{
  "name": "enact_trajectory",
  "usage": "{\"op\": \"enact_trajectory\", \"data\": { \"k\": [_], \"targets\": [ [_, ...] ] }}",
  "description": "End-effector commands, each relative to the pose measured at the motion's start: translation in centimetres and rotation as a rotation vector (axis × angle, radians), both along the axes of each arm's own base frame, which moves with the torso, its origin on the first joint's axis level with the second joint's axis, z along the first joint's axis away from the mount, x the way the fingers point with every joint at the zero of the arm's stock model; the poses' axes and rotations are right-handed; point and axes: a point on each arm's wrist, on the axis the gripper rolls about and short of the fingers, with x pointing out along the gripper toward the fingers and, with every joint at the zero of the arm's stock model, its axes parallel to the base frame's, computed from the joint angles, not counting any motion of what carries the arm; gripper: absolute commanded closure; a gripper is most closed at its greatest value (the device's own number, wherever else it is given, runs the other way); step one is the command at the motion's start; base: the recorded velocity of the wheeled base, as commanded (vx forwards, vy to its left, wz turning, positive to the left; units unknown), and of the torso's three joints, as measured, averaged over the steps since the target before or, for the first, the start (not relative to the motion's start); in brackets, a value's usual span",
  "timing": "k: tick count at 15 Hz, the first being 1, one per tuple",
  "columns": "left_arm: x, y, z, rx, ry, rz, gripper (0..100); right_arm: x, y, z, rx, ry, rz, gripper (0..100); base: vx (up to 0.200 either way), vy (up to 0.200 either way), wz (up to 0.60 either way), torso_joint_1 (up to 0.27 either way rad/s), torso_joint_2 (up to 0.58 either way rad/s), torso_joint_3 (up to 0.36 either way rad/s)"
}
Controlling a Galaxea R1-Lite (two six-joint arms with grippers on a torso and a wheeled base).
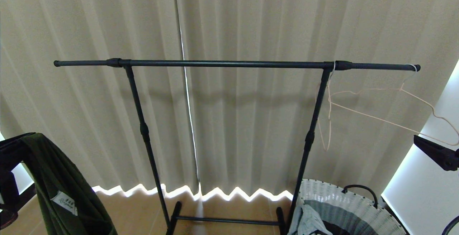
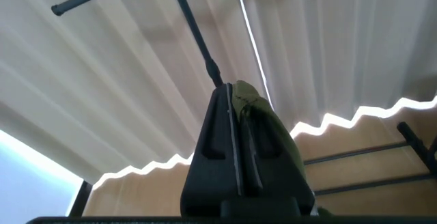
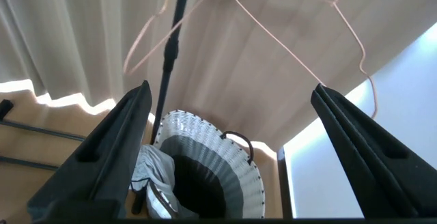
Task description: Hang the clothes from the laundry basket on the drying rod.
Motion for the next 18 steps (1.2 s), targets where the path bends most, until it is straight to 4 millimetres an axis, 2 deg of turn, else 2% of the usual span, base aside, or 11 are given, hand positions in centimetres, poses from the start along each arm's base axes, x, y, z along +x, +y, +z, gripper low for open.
{"op": "enact_trajectory", "data": {
  "k": [1,9,14,18],
  "targets": [
    [0.1,0.0,-0.1,0.001,0.006,0.0,100,0.0,-0.1,0.0,0.0,-0.002,-0.004,0,0.0,-0.2,0.0,0.007,0.0,-0.002],
    [0.0,0.0,-0.3,0.002,0.008,-0.001,100,-0.3,-0.2,0.3,0.0,-0.016,-0.013,0,0.0,-0.2,0.0,0.004,0.0,0.001],
    [0.0,0.0,-0.3,0.004,0.011,-0.002,100,-0.3,-1.0,0.5,-0.001,-0.024,-0.079,0,0.0,-0.2,0.0,0.001,0.0,0.002],
    [0.0,0.0,-0.3,0.015,0.01,-0.005,100,-0.2,-1.4,0.4,-0.001,-0.021,-0.105,0,0.0,0.0,0.0,0.0,0.0,0.0]
  ]
}}
